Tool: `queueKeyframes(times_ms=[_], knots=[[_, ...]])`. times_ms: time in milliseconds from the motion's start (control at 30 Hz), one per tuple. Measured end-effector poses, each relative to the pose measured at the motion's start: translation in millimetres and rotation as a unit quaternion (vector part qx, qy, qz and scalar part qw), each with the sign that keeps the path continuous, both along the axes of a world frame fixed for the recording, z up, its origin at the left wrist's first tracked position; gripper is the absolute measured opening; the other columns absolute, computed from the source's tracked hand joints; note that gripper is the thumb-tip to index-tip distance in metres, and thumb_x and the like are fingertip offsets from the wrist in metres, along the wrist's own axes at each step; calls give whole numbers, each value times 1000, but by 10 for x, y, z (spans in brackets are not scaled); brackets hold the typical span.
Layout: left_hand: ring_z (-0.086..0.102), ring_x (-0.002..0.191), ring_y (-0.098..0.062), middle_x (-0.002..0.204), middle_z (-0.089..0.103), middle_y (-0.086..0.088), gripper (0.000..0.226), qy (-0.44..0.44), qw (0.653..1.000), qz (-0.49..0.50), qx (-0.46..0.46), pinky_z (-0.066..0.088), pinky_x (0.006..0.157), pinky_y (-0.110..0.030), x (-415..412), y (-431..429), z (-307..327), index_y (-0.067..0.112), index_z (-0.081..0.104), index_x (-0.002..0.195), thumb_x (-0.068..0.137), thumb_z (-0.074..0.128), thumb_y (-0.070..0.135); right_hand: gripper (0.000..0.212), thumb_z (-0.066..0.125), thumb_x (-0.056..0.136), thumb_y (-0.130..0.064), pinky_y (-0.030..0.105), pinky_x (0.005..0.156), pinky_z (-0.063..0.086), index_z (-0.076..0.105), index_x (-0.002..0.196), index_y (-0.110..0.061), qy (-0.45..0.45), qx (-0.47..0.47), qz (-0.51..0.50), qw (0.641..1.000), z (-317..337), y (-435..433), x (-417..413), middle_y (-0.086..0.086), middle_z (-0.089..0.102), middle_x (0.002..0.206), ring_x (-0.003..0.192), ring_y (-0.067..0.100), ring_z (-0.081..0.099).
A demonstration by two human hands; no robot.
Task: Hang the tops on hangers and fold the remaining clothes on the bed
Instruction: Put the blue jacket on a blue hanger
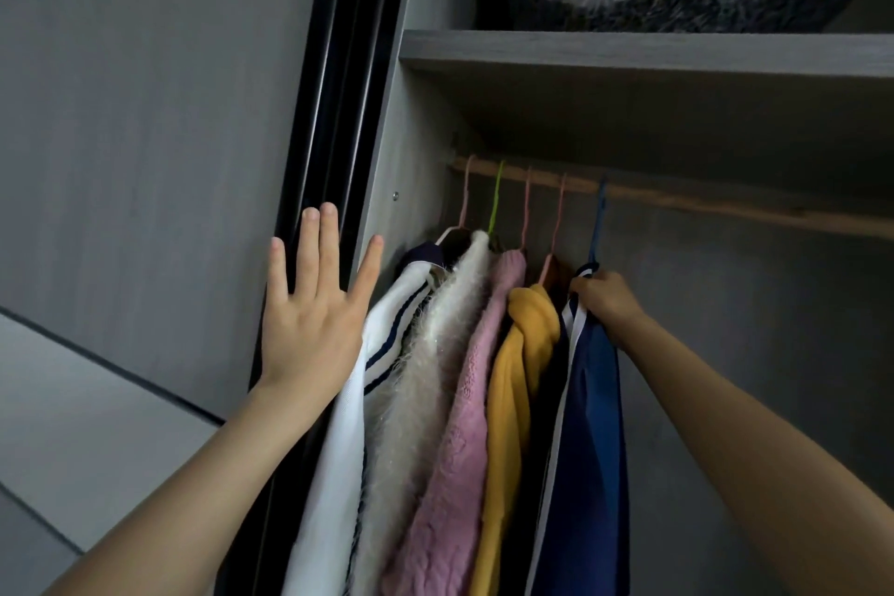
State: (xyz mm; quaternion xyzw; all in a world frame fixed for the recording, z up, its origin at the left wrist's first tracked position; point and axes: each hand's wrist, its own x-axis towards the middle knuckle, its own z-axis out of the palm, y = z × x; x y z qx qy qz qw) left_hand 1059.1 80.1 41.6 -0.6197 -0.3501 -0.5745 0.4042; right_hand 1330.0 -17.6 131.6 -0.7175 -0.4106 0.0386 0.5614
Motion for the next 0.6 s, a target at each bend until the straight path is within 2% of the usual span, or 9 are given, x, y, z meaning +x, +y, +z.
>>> queueKeyframes(times_ms=[133, 233, 300, 367, 433, 500, 600], knots=[[-14, 142, -33, 147, 14, -33, 61, 5, 1000, -5, -8, -6, 113, -50, -7, -20, 5, 10, 33, 141, 82, 23, 1, 36, 46, 91, -2, 30, 51, 27, 34, 59, -13, -18, 10, 10, 1000, -30, -61, -20, 8, 35, 58, 53, 19, 35], [-15, 142, -31, 147, 12, -33, 60, 1, 1000, -17, -15, -9, 113, -49, 4, -48, 9, 10, 32, 141, 82, 24, 1, 34, 48, 95, -19, 29, 53, 31, 41, 63, -10, -59, -14, 8, 998, -41, -142, -38, 9, 43, 61, 57, 19, 42], [-16, 142, -31, 147, 12, -33, 64, -1, 999, -29, -18, -11, 113, -47, -4, -52, 16, 10, 31, 141, 79, 38, -4, 40, 44, 97, -33, 29, 56, 36, 47, 68, -7, -87, -29, 3, 996, -59, -243, -50, 8, 48, 63, 59, 20, 48], [-7, 144, -35, 147, 18, -33, 73, -8, 999, -43, -31, -11, 113, -46, -13, -69, 44, 10, 35, 139, 72, 56, -10, 44, 40, 98, -40, 28, 54, 38, 51, 72, -6, -102, -24, -1, 994, -85, -384, -67, 8, 51, 65, 59, 19, 50], [10, 140, -41, 145, 26, -33, 64, -44, 994, -86, -58, 0, 113, -53, 17, -173, 68, 12, 42, 133, 73, 63, -2, 45, 38, 98, -41, 25, 50, 36, 56, 87, -1, -98, -15, -8, 995, -140, -567, -35, 8, 51, 69, 58, 17, 48], [19, 134, -46, 142, 34, -31, 46, -88, 981, -146, -91, 18, 103, -66, 89, -372, 56, 12, 48, 126, 81, 55, 20, 51, 38, 99, -39, 26, 50, 36, 55, 107, 8, -112, -24, -26, 993, -220, -750, 65, 16, 55, 77, 61, 19, 49], [23, 131, -45, 134, 45, -28, 44, -61, 968, -222, -100, 28, 97, -66, 313, -707, -46, 9, 60, 117, 84, 43, 34, 48, 41, 98, -38, 33, 67, 45, 54, 115, 5, -153, -49, -67, 985, -374, -1068, 249, 20, 60, 93, 78, 24, 54]])
